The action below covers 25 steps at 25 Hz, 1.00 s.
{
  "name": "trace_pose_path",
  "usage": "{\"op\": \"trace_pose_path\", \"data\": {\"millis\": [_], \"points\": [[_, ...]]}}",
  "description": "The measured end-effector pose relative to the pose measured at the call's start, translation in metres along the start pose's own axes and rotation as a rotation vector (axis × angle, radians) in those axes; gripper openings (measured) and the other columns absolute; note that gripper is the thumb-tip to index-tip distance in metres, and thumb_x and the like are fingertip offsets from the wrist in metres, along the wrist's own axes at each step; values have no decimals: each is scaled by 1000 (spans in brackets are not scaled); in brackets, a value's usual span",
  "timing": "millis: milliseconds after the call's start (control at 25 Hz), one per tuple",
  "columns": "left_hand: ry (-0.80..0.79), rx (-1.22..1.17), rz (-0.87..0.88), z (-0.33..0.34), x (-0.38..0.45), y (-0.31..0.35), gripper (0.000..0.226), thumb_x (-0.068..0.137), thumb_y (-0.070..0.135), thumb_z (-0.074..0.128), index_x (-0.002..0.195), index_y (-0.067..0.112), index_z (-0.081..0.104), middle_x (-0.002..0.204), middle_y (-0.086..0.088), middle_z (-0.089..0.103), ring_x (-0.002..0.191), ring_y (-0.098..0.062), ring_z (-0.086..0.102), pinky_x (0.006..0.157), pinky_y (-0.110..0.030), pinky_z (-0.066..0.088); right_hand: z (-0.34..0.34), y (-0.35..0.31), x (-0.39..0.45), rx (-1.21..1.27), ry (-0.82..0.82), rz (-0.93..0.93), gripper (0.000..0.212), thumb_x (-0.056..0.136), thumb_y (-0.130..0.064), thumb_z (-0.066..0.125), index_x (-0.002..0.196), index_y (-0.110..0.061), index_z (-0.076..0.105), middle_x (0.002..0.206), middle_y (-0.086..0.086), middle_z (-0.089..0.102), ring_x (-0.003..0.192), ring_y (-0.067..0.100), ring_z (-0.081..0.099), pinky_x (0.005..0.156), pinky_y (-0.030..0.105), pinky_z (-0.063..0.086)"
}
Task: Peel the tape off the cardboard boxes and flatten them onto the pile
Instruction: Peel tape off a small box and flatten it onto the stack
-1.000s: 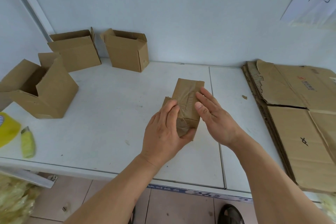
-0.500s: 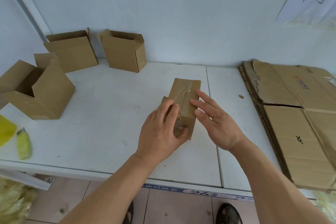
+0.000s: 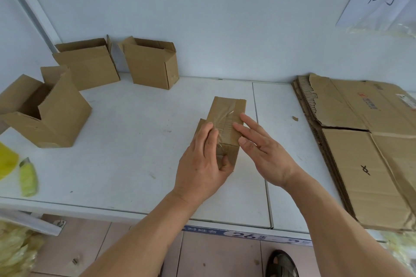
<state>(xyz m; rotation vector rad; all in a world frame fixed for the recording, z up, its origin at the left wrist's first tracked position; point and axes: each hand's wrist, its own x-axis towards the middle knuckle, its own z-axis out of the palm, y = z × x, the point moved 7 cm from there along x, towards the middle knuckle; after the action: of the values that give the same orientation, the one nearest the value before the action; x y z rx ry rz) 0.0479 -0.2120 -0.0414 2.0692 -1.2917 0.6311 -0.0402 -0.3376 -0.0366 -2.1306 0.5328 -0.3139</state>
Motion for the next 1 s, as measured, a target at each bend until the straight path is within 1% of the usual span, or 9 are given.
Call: {"op": "trace_pose_path", "data": {"millis": [120, 200, 280, 400, 520, 680, 840, 1000], "points": [[-13, -2, 14, 0, 0, 0, 59, 79, 31, 65, 124, -5, 55, 134, -19, 53, 114, -30, 62, 80, -30, 55, 0, -1, -1, 8, -10, 6, 42, 100, -46, 40, 142, -40, 45, 152, -40, 18, 116, -36, 27, 98, 6, 27], [-12, -11, 8, 0, 1, -1, 58, 78, 30, 68, 123, -5, 56, 133, -19, 54, 112, -29, 63, 77, -29, 55, 1, 0, -1, 10, -12, 7, 42, 100, -46, 41, 142, -41, 45, 152, -40, 18, 114, -36, 28, 99, 7, 27], [-5, -23, 1, 1, 1, -2, 55, 79, 29, 65, 122, -5, 56, 133, -18, 54, 110, -28, 64, 74, -28, 55, 0, 0, -1, 4, -18, 15, 41, 100, -47, 41, 141, -43, 44, 152, -41, 17, 111, -37, 31, 100, 10, 27], [1, -29, 9, 3, -1, -2, 52, 81, 25, 61, 123, -4, 54, 134, -19, 53, 110, -30, 64, 75, -29, 56, 0, 1, -1, -6, -23, 22, 41, 100, -48, 41, 141, -45, 43, 151, -42, 17, 108, -37, 33, 102, 13, 29], [-1, -31, 11, 4, -2, -3, 52, 83, 24, 59, 126, -3, 50, 136, -19, 51, 113, -30, 62, 77, -29, 56, 1, 1, 0, -4, -23, 19, 41, 100, -48, 41, 141, -45, 43, 151, -42, 17, 109, -37, 33, 105, 16, 31], [-6, -50, -2, 3, -2, -3, 53, 83, 25, 58, 128, -3, 50, 138, -19, 49, 116, -30, 61, 77, -31, 58, 0, 0, -1, -20, -21, 17, 42, 99, -49, 40, 141, -46, 43, 151, -42, 16, 109, -37, 32, 101, 13, 30], [-11, -54, -13, 1, 0, -2, 62, 83, 41, 61, 126, -3, 54, 136, -17, 52, 113, -26, 62, 72, -28, 56, 0, 1, 0, -19, -16, 14, 42, 99, -50, 41, 141, -45, 44, 151, -42, 17, 109, -36, 34, 102, 13, 29], [-2, -53, 6, 4, -1, -2, 56, 83, 35, 64, 123, -1, 51, 134, -18, 52, 110, -28, 63, 68, -27, 56, 0, 2, 0, -12, -22, 19, 41, 100, -49, 41, 141, -45, 43, 151, -42, 17, 113, -35, 31, 106, 16, 29]]}}
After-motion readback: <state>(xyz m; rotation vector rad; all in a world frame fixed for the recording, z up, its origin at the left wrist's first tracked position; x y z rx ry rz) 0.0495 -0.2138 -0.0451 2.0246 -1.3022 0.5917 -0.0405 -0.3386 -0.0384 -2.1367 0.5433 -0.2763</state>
